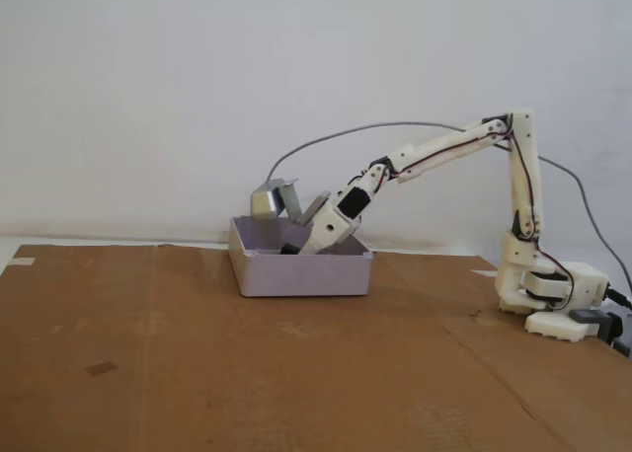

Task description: Grasp a block and put it in the box.

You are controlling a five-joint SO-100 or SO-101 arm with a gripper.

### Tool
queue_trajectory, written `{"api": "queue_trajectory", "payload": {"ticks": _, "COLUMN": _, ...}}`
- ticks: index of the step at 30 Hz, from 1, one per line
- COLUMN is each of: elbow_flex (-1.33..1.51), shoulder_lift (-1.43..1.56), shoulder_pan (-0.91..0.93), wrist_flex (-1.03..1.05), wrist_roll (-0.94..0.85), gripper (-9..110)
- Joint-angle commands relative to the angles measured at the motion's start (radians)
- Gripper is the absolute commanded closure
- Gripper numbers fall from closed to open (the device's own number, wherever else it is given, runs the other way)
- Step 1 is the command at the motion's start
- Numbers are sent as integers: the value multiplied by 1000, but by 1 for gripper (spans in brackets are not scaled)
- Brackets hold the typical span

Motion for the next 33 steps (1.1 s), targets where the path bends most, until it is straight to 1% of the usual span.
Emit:
{"api": "queue_trajectory", "payload": {"ticks": 1, "elbow_flex": -40, "shoulder_lift": 207, "shoulder_pan": 44, "wrist_flex": 71, "wrist_roll": -9, "gripper": 101}}
{"api": "queue_trajectory", "payload": {"ticks": 8, "elbow_flex": -41, "shoulder_lift": 229, "shoulder_pan": 97, "wrist_flex": 75, "wrist_roll": -11, "gripper": 101}}
{"api": "queue_trajectory", "payload": {"ticks": 33, "elbow_flex": -26, "shoulder_lift": 224, "shoulder_pan": 84, "wrist_flex": 74, "wrist_roll": -11, "gripper": 101}}
